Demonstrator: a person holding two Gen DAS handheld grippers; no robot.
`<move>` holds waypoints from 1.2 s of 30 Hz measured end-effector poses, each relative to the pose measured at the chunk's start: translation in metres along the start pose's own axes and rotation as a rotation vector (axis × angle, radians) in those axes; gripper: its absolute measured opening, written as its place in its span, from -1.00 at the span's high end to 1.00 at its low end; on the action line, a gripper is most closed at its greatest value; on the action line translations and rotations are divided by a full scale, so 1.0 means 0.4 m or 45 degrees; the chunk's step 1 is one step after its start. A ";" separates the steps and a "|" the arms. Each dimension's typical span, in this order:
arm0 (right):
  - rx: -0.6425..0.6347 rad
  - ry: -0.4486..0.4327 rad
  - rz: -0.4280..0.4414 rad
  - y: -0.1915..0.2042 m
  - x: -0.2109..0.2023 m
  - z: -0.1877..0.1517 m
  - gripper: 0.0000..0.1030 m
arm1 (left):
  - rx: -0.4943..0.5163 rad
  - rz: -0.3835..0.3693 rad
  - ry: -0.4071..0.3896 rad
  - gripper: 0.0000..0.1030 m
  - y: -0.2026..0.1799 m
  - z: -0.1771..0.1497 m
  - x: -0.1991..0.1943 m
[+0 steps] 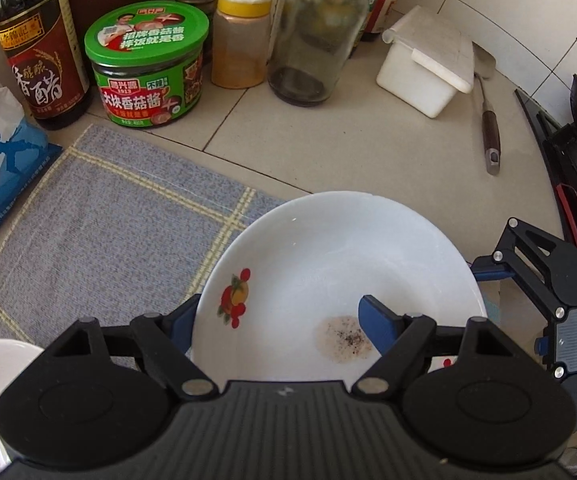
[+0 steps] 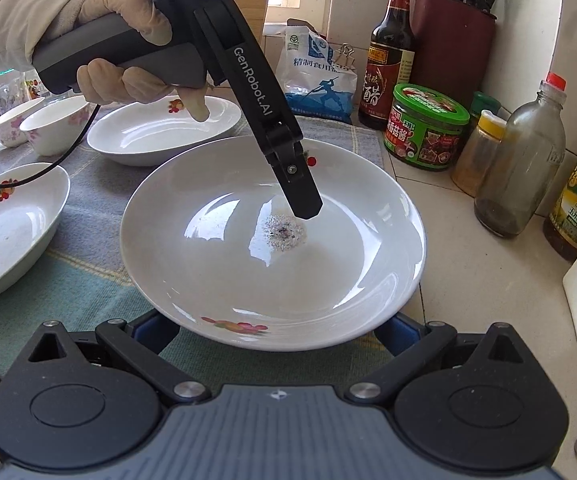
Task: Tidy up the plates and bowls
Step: 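Lift the stained plate off the towel with the left tool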
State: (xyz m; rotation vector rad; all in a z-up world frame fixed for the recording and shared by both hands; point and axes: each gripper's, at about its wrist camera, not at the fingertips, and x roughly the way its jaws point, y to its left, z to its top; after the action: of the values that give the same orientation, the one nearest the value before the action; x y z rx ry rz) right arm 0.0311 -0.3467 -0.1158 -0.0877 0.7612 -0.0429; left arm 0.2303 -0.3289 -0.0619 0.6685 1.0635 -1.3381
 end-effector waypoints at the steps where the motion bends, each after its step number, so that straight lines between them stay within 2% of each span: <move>1: 0.003 0.001 -0.002 -0.006 0.008 0.005 -1.00 | 0.001 0.003 -0.006 -0.57 0.005 0.006 0.004; 13: 0.054 0.012 -0.022 -0.056 0.068 0.027 -1.00 | -0.018 0.018 -0.047 -0.57 0.045 0.055 0.038; 25: 0.061 0.018 -0.039 -0.049 0.064 0.031 -1.00 | -0.015 0.046 -0.063 -0.63 0.043 0.053 0.051; 36: 0.153 0.011 -0.092 -0.037 -0.015 0.019 -1.00 | -0.012 0.194 -0.242 -0.72 0.004 0.015 -0.057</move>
State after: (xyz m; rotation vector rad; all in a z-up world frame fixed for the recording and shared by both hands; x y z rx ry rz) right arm 0.0321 -0.3606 -0.1049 -0.0008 0.7625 -0.1576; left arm 0.2352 -0.3242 -0.0393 0.5907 0.8492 -1.2377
